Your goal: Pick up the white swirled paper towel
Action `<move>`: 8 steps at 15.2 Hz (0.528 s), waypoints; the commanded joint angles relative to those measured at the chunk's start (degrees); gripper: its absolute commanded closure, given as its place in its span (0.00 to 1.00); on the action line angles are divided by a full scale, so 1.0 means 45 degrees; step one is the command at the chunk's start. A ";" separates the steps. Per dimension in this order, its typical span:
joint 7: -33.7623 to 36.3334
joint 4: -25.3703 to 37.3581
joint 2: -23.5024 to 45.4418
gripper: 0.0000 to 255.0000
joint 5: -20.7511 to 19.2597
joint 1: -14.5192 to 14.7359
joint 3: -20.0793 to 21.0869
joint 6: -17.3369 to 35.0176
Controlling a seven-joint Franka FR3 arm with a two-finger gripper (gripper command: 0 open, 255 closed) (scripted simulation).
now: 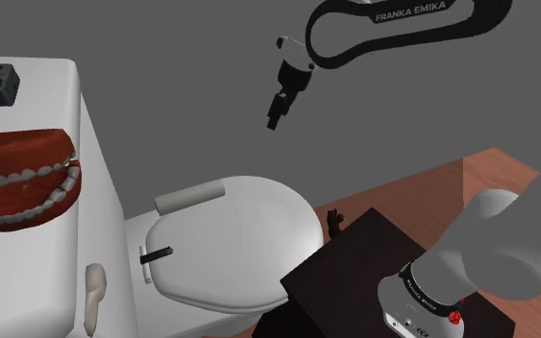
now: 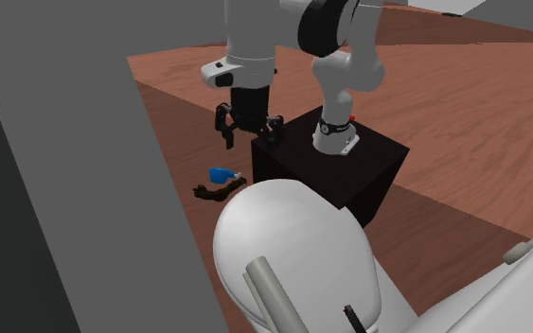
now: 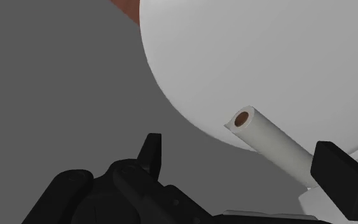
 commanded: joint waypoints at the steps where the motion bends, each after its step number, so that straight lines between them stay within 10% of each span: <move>1: -0.0354 0.0483 0.0903 0.00 -0.0078 0.0161 0.0135 0.0313; 8: -0.1341 0.2191 0.3866 0.00 -0.0578 0.0696 0.0669 0.1155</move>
